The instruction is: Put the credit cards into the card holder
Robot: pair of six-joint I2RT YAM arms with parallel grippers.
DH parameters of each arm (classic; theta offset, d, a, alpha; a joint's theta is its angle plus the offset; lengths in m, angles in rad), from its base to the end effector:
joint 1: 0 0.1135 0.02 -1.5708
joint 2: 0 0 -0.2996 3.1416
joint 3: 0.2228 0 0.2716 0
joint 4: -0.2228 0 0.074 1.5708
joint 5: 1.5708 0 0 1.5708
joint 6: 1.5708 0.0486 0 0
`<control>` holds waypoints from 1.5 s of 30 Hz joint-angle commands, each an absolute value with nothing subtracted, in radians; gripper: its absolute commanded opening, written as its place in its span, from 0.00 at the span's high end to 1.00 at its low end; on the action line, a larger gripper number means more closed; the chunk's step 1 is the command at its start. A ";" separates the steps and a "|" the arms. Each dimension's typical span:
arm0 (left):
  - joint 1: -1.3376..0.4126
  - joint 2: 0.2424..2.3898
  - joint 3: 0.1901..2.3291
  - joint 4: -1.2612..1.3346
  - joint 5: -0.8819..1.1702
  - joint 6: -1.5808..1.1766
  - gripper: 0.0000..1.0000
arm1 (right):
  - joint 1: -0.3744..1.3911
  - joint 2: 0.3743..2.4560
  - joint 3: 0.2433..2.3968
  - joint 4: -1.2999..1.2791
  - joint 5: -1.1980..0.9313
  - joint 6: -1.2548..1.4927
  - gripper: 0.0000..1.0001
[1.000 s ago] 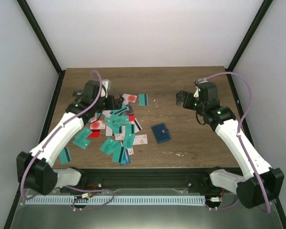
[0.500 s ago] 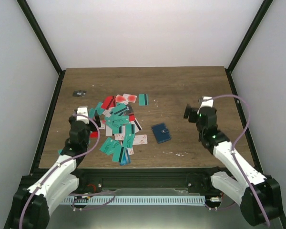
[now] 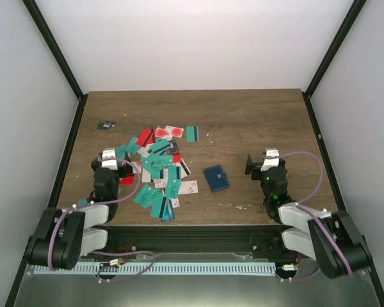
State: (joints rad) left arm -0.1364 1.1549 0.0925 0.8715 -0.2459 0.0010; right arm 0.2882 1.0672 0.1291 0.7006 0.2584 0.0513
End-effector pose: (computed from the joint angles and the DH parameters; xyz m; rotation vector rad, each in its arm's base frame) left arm 0.1990 -0.0154 0.1624 -0.0578 1.7564 0.1179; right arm 0.1934 0.0444 0.1693 -0.0298 1.8000 0.0087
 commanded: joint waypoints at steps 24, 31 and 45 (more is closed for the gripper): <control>0.026 1.561 0.280 1.169 -0.023 0.014 0.00 | -0.008 1.541 0.242 1.256 -0.152 0.021 0.00; 0.022 1.560 0.282 1.174 -0.019 0.017 0.00 | -0.008 1.540 0.243 1.246 -0.151 0.021 0.00; 0.022 1.560 0.282 1.174 -0.019 0.017 0.00 | -0.008 1.542 0.247 1.243 -0.152 0.021 0.00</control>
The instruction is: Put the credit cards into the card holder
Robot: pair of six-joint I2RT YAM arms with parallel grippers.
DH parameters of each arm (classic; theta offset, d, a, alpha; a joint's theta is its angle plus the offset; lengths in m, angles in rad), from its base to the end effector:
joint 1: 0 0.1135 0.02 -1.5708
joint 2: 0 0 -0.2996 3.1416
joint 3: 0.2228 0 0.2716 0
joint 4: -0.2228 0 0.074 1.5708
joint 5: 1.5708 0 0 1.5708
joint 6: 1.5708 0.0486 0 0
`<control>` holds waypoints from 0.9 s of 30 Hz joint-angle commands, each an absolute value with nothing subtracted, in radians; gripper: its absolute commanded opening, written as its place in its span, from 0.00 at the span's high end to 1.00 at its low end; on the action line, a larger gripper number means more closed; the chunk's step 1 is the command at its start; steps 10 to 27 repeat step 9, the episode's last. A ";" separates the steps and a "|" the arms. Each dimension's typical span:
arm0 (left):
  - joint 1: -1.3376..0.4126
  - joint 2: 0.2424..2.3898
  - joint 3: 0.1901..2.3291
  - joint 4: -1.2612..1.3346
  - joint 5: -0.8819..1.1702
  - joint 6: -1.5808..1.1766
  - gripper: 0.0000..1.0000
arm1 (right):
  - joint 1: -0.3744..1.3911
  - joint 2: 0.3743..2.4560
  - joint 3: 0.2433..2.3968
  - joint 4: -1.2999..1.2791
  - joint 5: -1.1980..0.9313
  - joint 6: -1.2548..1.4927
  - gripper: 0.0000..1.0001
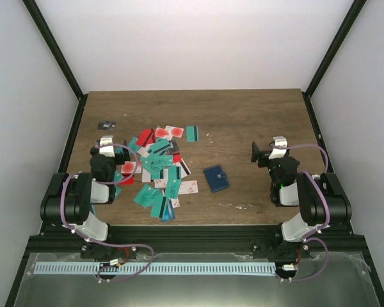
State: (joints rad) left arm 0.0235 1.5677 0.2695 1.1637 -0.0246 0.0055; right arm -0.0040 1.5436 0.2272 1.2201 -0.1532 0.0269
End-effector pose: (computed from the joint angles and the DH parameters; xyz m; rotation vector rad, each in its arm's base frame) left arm 0.2696 0.0075 0.1577 -0.0337 1.7051 0.0426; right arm 0.2581 0.0064 0.1600 -0.0902 1.6655 0.1450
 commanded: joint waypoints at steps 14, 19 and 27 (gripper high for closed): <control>0.022 1.561 0.282 1.174 -0.020 0.017 0.00 | -0.008 1.540 0.248 1.238 -0.153 0.022 0.00; 0.022 1.561 0.282 1.174 -0.020 0.017 0.00 | -0.008 1.540 0.248 1.238 -0.153 0.022 0.00; 0.022 1.561 0.282 1.174 -0.020 0.017 0.00 | -0.008 1.540 0.248 1.238 -0.153 0.022 0.00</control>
